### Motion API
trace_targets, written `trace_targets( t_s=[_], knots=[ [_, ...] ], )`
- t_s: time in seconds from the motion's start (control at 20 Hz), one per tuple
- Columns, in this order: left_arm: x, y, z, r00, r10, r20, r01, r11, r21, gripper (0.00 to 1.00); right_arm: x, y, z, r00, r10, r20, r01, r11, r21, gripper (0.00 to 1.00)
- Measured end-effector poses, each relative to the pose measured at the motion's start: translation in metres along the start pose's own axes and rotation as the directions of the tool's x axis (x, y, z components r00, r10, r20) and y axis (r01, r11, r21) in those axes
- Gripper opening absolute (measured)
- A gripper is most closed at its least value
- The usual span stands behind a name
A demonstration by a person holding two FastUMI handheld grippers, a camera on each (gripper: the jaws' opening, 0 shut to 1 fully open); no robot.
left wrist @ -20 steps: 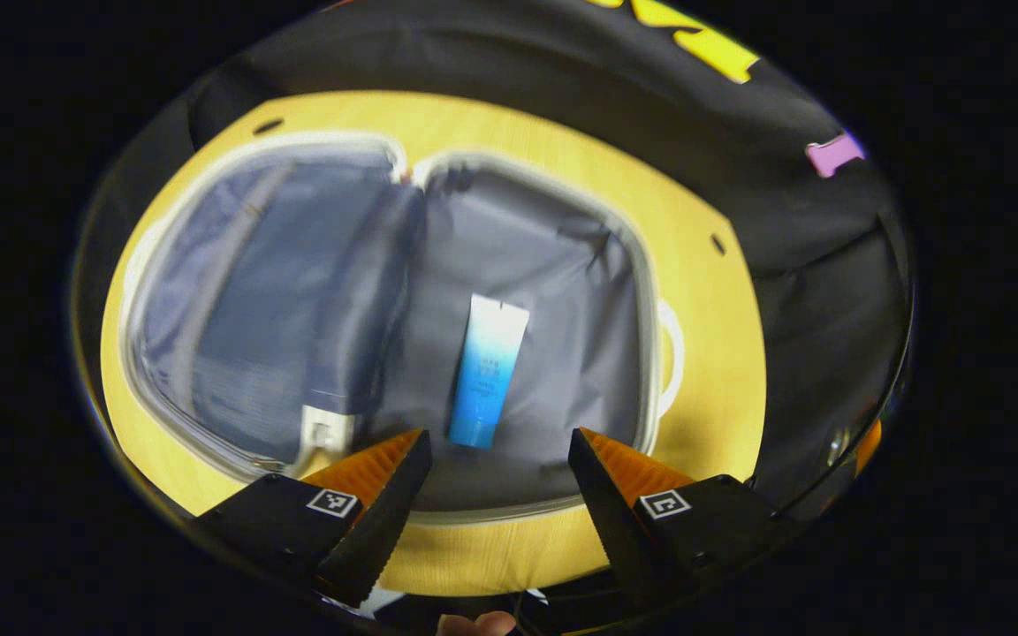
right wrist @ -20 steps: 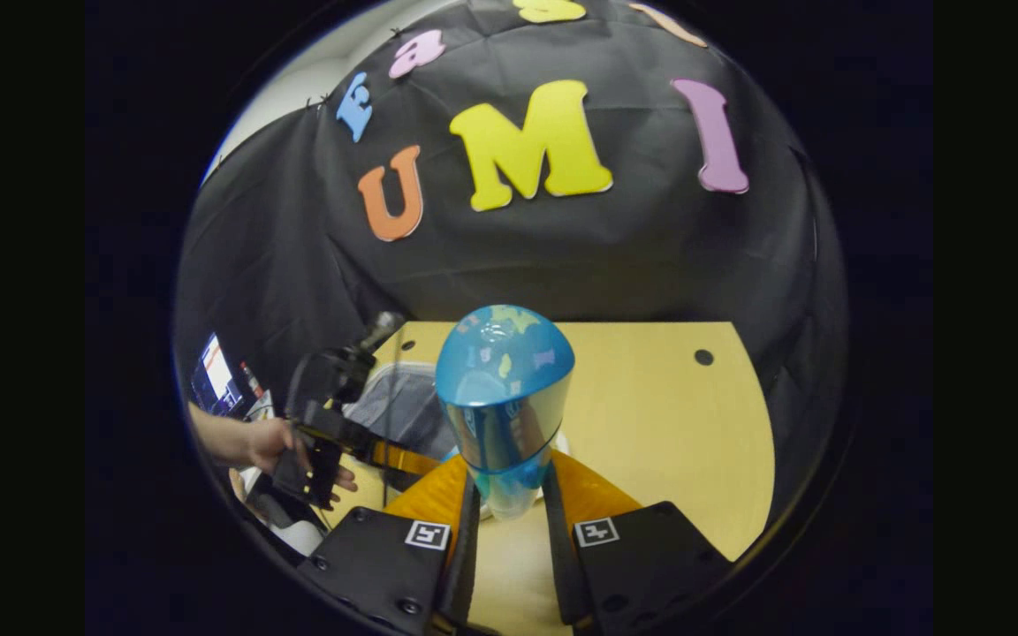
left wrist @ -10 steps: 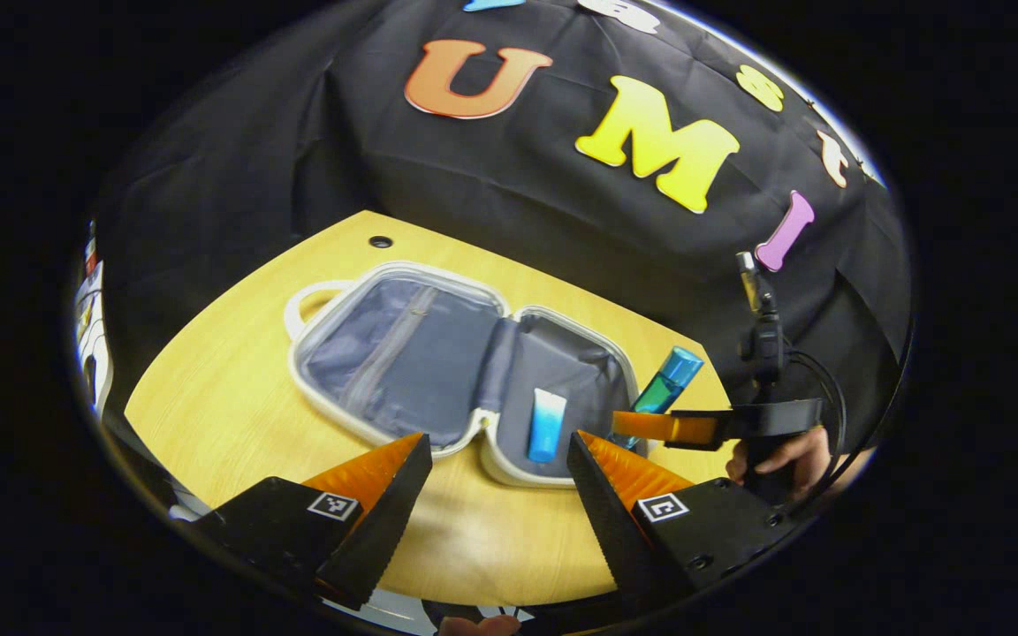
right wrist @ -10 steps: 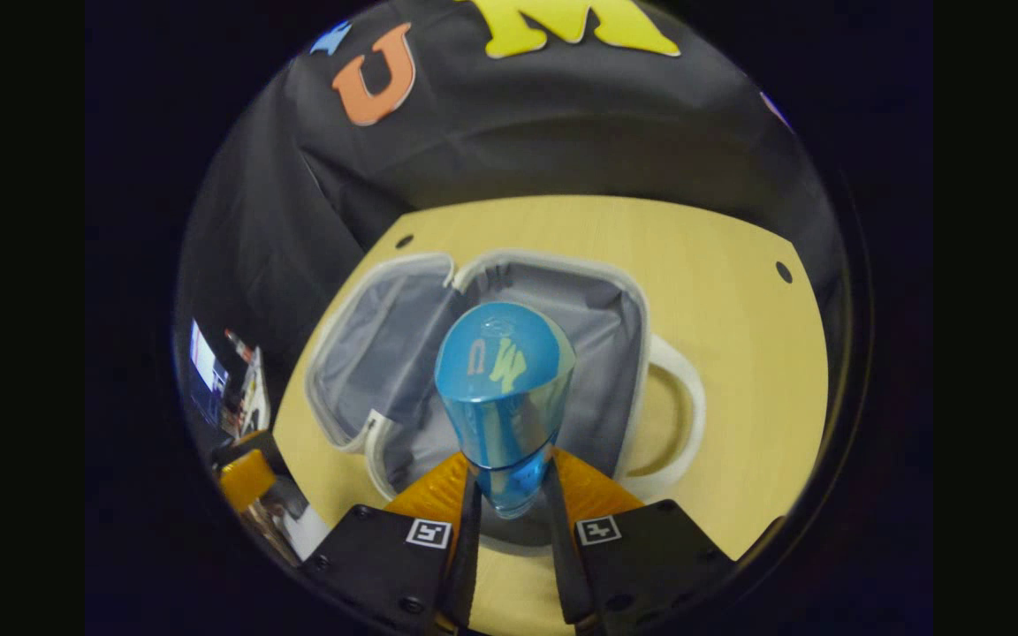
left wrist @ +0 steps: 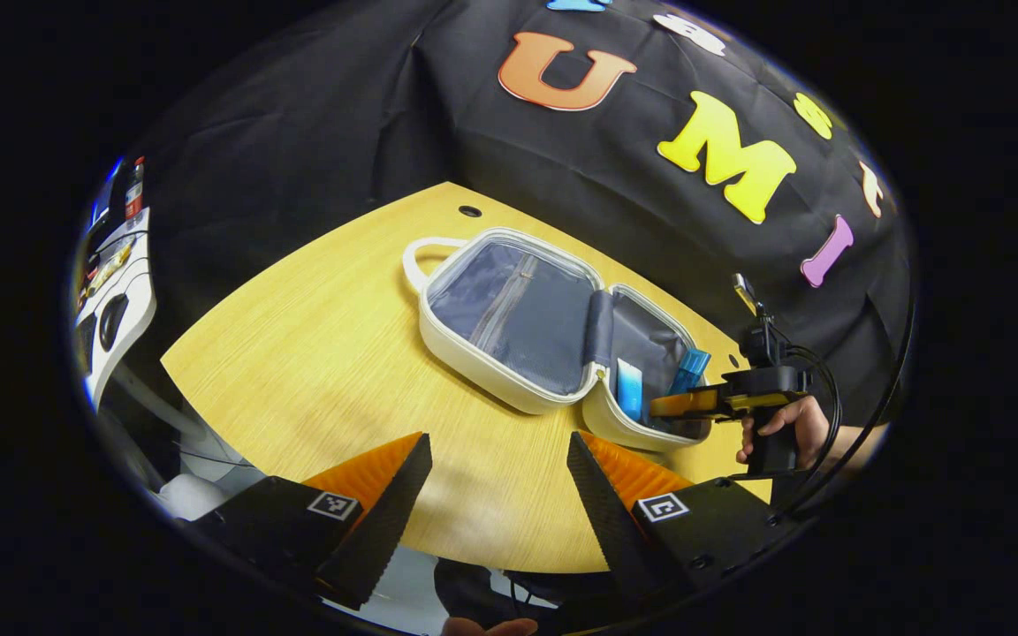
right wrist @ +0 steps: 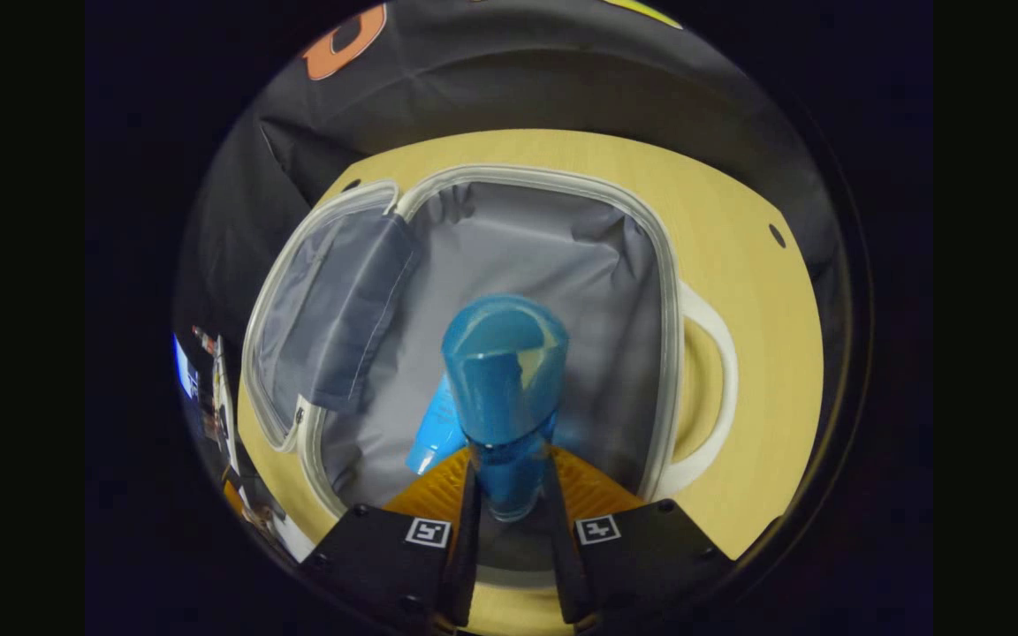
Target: First open the suitcase, pack the skin care products into it, and then close the suitcase.
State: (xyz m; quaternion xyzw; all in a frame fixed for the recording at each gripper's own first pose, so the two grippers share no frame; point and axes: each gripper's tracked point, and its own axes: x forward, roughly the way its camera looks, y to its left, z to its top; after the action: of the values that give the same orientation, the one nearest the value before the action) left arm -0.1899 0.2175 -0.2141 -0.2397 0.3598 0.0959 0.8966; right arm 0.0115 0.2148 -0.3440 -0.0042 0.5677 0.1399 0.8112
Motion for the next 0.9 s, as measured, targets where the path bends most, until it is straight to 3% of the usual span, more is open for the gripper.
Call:
trace_targets(
  t_s=[0.25,0.65,0.9],
  knots=[
    [0.005,0.005,0.011,1.0,-0.003,0.012,0.003,1.0,-0.006,0.98,0.016,-0.004,-0.006,0.998,-0.047,-0.044,0.048,0.998,0.038,0.35],
    [0.006,0.004,0.017,1.0,-0.008,0.026,0.007,1.0,0.01,0.99,0.016,-0.003,-0.008,0.996,-0.068,-0.062,0.069,0.998,0.006,0.36],
    [0.01,0.011,0.037,0.998,-0.002,0.064,-0.003,0.996,0.087,0.98,0.0,-0.007,-0.01,0.996,-0.075,-0.038,0.075,0.997,0.001,0.46]
  ],
)
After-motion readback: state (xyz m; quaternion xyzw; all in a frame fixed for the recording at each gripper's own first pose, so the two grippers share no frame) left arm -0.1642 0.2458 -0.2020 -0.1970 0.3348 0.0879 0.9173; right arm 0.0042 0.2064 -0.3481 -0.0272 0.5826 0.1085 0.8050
